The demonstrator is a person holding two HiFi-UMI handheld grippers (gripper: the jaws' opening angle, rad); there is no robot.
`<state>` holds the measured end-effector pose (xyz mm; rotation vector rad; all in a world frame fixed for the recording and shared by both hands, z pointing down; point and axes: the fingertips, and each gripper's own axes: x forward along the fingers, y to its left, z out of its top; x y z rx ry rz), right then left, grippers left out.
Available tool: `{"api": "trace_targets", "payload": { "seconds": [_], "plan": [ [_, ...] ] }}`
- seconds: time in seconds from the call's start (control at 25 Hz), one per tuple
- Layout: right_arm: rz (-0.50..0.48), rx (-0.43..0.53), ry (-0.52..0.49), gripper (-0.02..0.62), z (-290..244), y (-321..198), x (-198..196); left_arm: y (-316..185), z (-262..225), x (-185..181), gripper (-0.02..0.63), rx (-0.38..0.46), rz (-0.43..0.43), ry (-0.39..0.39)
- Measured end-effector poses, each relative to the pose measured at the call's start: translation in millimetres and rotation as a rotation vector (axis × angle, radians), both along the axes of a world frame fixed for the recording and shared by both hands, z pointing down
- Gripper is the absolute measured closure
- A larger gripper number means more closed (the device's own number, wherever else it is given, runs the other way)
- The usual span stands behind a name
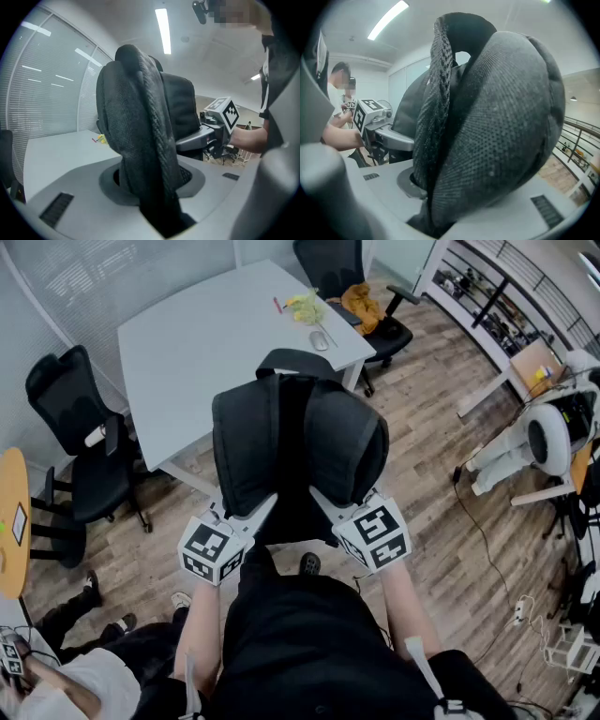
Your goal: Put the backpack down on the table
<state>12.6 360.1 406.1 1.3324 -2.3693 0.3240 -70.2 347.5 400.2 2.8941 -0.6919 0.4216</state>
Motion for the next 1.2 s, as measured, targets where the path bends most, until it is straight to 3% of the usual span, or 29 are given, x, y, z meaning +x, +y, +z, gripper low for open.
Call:
{"api": "trace_targets", "payload": {
  "seconds": [0.4,0.8,1.2],
  "plan": [
    [-0.008,0.004,-0.007,0.426,-5.0,22.6,15.6,23.6,-4.7,15.4,0.460,-0.003,-0.003,-0.009],
    [-0.051,-0.034,-0.088,0.417,1.3,42.6,26.7,45.4,3.1,24.7,0.460,-0.028,-0.033,-0.029],
    [-0.063,-0.061,-0.115,0.417,4.3,26.3,22.4,29.8,6.4,18.9,0.460,-0.046,-0.053,-0.038]
  ]
}}
